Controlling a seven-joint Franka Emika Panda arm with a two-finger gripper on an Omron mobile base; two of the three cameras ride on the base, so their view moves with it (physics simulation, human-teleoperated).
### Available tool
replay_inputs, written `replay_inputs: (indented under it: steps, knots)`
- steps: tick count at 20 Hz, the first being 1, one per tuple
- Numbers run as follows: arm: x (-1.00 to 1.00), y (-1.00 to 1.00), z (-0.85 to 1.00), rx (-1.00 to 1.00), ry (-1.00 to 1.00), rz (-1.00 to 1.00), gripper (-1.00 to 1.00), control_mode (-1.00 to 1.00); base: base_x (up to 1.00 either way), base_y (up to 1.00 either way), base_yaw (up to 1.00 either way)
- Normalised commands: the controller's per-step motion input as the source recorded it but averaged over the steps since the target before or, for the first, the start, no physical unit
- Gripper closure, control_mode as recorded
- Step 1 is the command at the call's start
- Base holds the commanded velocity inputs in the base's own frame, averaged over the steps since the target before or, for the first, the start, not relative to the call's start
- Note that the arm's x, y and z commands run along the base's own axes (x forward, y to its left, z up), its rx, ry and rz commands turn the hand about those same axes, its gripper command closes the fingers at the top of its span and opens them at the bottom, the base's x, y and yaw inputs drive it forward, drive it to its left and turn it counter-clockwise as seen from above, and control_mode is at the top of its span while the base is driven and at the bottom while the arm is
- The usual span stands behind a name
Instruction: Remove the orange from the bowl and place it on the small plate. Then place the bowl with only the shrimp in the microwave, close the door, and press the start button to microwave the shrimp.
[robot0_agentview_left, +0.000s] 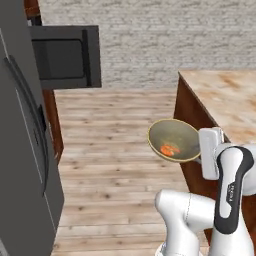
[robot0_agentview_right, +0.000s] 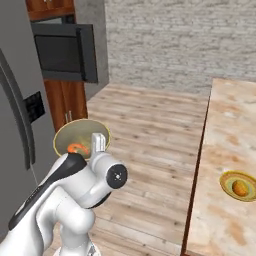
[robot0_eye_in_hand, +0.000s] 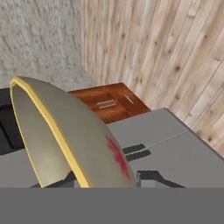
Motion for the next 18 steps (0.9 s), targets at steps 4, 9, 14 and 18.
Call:
replay_inputs:
  steps: [4,9,14,18]
  knots:
    - [0.00,0.00,0.00,0.00,0.00,0.00,1.00,1.00,1.00,0.09,-0.14]
    - [0.00,0.00,0.00,0.00,0.00,0.00,1.00,1.00,1.00,-0.15,-0.01]
    - [0.00,0.00,0.00,0.00,0.00,0.00,1.00,1.00,1.00,-0.01,0.09]
    - [0.00,0.00,0.00,0.00,0.00,0.00,1.00,1.00,1.00,-0.01,0.23]
